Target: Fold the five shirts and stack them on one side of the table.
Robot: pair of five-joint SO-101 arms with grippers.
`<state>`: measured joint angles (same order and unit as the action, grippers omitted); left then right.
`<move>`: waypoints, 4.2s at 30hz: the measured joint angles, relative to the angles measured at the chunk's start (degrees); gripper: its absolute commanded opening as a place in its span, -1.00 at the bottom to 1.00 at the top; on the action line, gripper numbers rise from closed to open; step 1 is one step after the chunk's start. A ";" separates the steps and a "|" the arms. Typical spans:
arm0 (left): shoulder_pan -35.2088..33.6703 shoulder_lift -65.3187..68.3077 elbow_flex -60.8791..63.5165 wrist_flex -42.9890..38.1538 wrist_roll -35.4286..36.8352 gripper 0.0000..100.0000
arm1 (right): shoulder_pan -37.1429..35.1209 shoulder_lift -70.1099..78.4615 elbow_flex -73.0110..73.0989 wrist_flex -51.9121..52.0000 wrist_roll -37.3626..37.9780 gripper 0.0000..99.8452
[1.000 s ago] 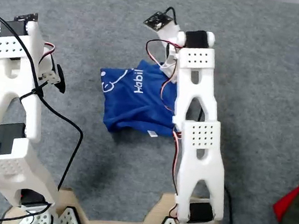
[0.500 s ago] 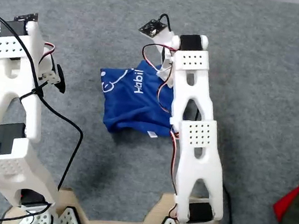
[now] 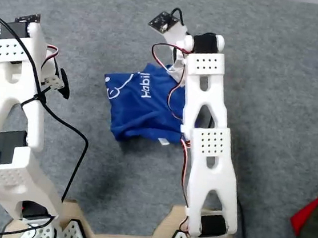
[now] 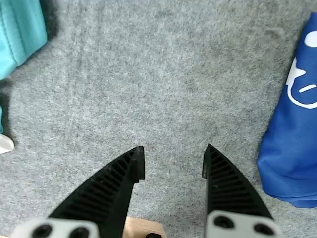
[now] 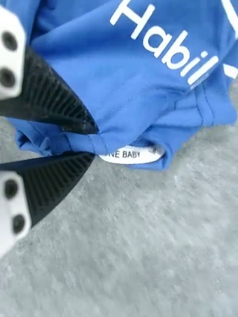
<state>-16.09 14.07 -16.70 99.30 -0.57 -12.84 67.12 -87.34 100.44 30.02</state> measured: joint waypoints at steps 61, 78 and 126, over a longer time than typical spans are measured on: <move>-6.33 -7.12 0.00 0.88 -7.03 -0.59 | 56.62 -61.89 38.68 1.05 2.11 -0.99; -5.80 -16.26 10.55 0.88 -7.03 -0.59 | 63.21 -81.85 60.22 1.05 9.41 -0.99; -0.35 -16.79 10.81 0.88 -6.33 -0.59 | 101.45 -53.80 64.62 -25.23 12.31 -0.99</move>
<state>-16.44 -2.73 -5.89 100.18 -6.90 88.62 13.32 -22.73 75.21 42.33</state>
